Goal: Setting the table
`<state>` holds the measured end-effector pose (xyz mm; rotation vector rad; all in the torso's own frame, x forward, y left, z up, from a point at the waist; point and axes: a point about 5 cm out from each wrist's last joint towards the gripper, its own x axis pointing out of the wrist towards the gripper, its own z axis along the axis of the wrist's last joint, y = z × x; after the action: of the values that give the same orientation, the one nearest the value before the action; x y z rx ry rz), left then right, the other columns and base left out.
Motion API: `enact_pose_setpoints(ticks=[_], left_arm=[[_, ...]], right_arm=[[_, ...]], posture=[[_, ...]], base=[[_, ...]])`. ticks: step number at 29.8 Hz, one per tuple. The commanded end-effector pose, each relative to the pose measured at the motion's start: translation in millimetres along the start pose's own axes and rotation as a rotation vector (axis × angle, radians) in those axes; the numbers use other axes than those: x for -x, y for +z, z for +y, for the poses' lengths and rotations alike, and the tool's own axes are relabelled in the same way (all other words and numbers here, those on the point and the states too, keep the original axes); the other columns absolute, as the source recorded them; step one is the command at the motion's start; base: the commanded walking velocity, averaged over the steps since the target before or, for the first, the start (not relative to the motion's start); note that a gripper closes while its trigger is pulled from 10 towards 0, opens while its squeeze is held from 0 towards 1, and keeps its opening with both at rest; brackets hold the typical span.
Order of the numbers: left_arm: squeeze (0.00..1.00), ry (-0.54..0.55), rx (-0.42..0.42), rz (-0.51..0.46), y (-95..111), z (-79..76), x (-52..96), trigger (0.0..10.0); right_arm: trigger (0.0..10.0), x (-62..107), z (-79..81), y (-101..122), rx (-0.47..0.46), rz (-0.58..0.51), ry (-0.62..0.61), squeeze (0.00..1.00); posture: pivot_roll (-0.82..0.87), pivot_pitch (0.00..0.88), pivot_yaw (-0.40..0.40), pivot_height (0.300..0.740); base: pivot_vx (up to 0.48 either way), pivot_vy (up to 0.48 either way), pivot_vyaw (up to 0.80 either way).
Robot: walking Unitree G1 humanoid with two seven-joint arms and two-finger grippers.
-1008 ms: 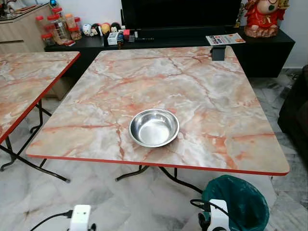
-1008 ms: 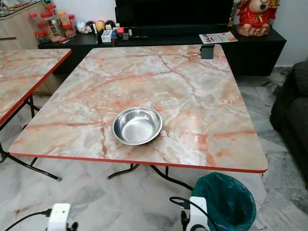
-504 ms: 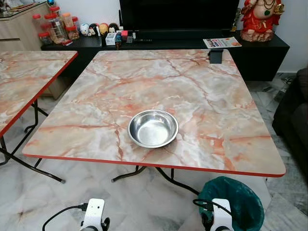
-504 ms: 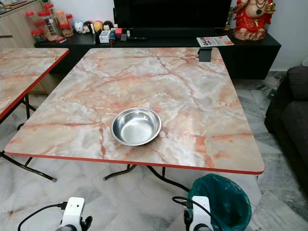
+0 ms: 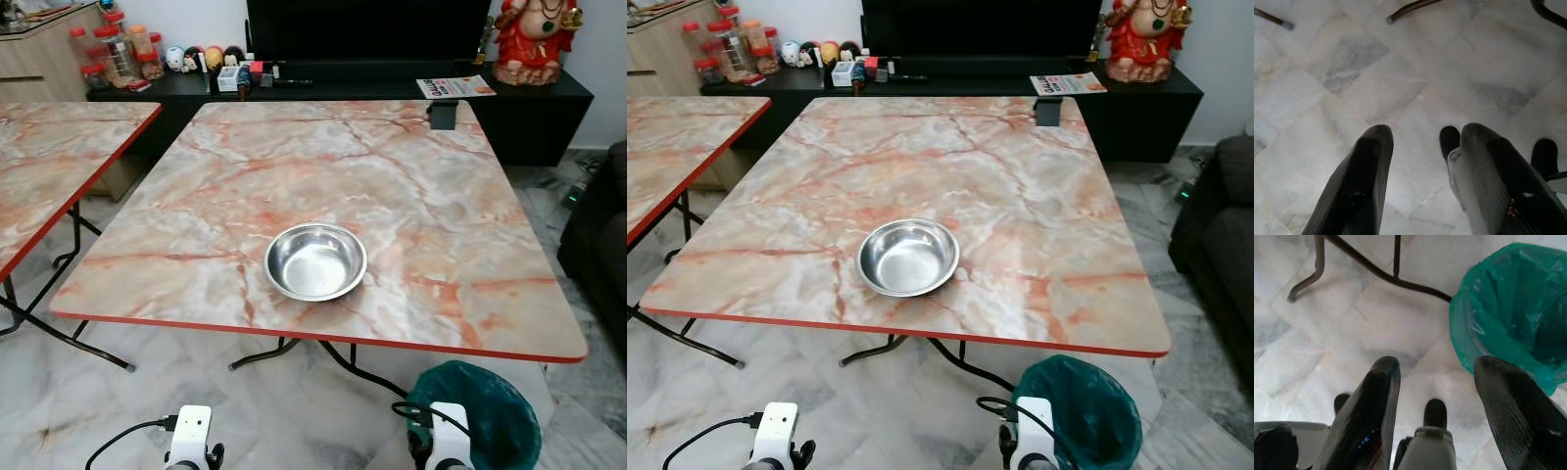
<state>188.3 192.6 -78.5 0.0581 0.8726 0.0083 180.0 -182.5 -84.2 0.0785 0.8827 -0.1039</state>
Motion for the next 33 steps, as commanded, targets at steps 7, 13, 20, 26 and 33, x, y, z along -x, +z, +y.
enact_pose_setpoints(ticks=[7,13,20,26,33], left_arm=[[0.0,0.037,0.018,0.033,-5,13.2,1.8,10.0],[0.0,0.039,0.017,0.025,-1,14.6,1.0,10.0],[0.0,0.041,0.011,0.019,2,16.7,0.5,10.0],[0.0,0.047,0.012,0.02,1,18.5,0.9,10.0],[0.0,0.049,0.011,0.021,1,19.1,1.2,10.0]], right_arm=[[10.0,-0.3,5.9,-1,-0.045,-0.002,-0.003,0.0],[10.0,-0.2,8.1,-1,-0.054,-0.001,-0.003,0.0],[10.0,0.0,10.0,-3,-0.065,0.003,-0.004,0.0],[10.0,0.1,10.7,-3,-0.072,0.004,-0.005,0.0],[10.0,0.1,10.2,-3,-0.08,0.001,-0.011,0.0]], posture=[[-0.02,0.0,0.081,0.74],[-0.01,0.0,0.086,0.74],[0.0,0.0,0.1,0.74],[0.0,0.0,0.1,0.74],[0.01,0.0,0.096,0.74]], base=[[0.0,0.48,0.0],[0.0,0.48,0.0],[0.0,0.48,0.0],[0.0,0.48,0.0],[0.0,0.48,0.0]])
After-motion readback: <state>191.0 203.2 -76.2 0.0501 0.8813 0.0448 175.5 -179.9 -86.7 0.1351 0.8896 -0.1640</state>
